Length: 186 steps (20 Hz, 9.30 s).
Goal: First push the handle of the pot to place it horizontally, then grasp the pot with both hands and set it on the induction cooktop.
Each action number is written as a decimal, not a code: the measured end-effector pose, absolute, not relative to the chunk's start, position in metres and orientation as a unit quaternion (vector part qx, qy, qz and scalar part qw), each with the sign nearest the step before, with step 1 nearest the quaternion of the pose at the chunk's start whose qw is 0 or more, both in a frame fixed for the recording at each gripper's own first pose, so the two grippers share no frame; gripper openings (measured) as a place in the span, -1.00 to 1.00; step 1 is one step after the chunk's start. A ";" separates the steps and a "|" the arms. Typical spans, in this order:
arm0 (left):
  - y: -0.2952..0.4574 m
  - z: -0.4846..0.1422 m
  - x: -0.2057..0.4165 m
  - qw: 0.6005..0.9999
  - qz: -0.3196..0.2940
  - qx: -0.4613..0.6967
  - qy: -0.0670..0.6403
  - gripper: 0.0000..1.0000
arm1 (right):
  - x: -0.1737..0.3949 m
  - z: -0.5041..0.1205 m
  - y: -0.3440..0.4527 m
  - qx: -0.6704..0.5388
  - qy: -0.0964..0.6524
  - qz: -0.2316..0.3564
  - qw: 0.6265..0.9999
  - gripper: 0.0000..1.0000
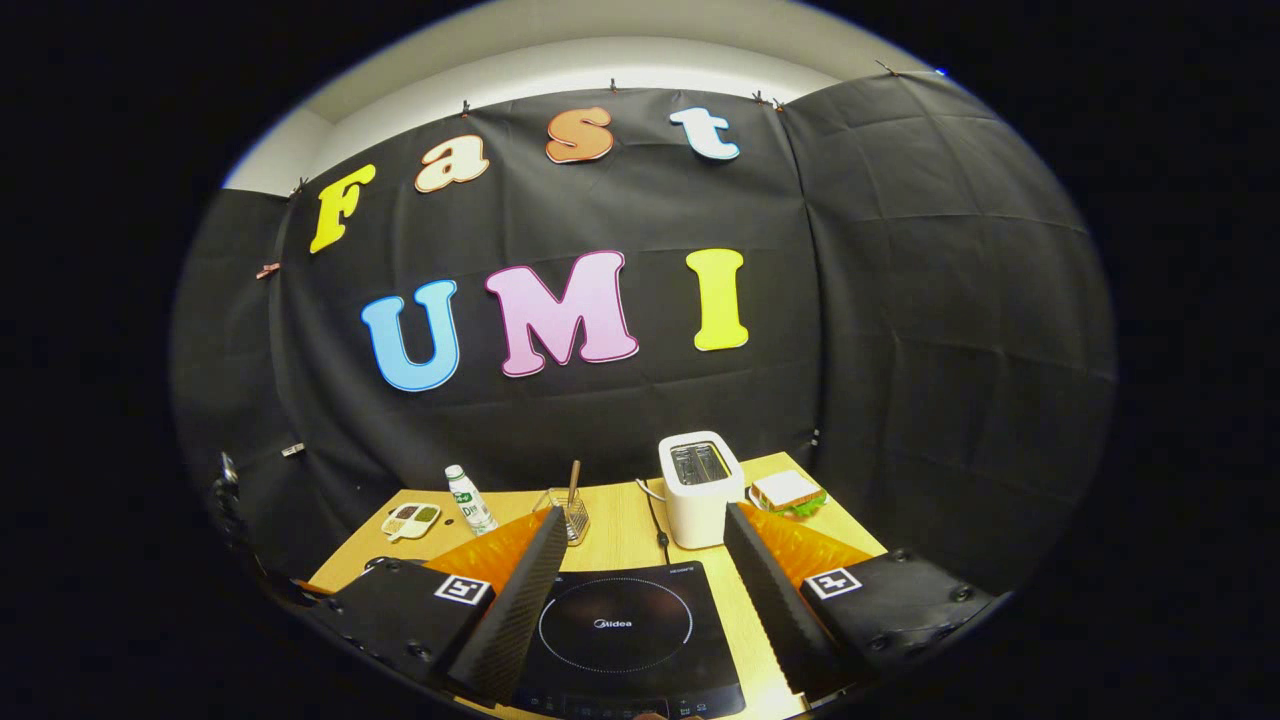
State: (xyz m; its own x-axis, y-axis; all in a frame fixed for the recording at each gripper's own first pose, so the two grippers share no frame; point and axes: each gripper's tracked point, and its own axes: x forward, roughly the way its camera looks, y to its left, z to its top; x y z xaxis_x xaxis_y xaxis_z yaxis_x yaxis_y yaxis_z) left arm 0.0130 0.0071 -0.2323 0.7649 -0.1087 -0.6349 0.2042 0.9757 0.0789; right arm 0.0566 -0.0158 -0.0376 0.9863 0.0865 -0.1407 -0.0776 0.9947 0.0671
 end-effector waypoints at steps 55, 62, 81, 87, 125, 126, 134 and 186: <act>-0.099 -0.341 0.077 0.884 -0.153 0.026 0.441 -0.90 | 0.064 -0.055 -0.088 0.023 0.099 0.005 0.995 0.97; -0.101 -0.336 0.096 0.890 -0.156 0.018 0.429 -0.89 | 0.062 -0.055 -0.093 0.015 0.100 -0.002 0.995 0.97; -0.097 -0.297 0.085 0.923 -0.068 -0.007 0.379 -0.89 | 0.085 -0.081 -0.076 0.019 0.134 0.069 0.988 0.97; -0.067 -0.235 0.062 0.948 0.018 -0.044 0.316 -0.63 | 0.099 -0.105 -0.054 0.040 0.163 0.122 0.978 0.96; 0.215 -0.286 0.163 0.955 -0.080 -0.084 0.273 0.91 | 0.084 -0.339 0.241 0.057 0.437 0.144 0.886 0.98; 0.215 -0.291 0.166 0.953 -0.083 -0.090 0.277 0.92 | 0.086 -0.343 0.242 0.056 0.439 0.142 0.885 0.99; 0.214 -0.311 0.179 0.945 -0.106 -0.105 0.292 0.88 | 0.085 -0.378 0.248 0.030 0.461 0.127 0.878 0.99; 0.080 -0.241 0.133 0.946 -0.061 -0.140 0.286 0.04 | 0.084 -0.277 0.122 0.009 0.376 0.076 0.923 0.13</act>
State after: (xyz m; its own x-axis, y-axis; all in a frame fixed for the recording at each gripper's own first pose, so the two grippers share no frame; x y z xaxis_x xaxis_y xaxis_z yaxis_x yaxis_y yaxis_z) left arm 0.1331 0.0796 -0.2413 0.8291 -0.1950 -0.5241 0.0347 0.9533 -0.2999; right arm 0.0839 0.1221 -0.2770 0.7054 0.1463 -0.6935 -0.1334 0.9884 0.0728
